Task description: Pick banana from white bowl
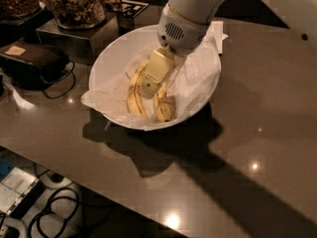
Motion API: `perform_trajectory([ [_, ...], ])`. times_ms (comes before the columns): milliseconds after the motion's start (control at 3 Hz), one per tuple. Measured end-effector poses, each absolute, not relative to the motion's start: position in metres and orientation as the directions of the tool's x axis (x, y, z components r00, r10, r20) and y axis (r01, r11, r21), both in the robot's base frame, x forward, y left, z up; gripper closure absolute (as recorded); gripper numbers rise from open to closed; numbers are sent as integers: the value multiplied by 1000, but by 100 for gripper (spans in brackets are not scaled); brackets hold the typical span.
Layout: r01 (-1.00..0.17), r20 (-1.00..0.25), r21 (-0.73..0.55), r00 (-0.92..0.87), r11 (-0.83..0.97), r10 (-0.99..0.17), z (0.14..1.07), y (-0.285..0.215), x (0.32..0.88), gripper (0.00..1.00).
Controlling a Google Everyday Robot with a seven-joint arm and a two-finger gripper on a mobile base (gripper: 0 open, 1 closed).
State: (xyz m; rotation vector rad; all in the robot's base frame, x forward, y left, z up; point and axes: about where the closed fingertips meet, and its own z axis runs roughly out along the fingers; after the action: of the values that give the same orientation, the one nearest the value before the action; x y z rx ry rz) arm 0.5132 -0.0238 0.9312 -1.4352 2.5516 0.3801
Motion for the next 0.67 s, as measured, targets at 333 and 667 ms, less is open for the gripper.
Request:
perform_trajectory([
  [333, -820, -294, 110, -567, 562, -770, 931, -36, 519, 24],
  [667, -780, -291, 87, -615, 619, -733, 928, -44, 522, 23],
])
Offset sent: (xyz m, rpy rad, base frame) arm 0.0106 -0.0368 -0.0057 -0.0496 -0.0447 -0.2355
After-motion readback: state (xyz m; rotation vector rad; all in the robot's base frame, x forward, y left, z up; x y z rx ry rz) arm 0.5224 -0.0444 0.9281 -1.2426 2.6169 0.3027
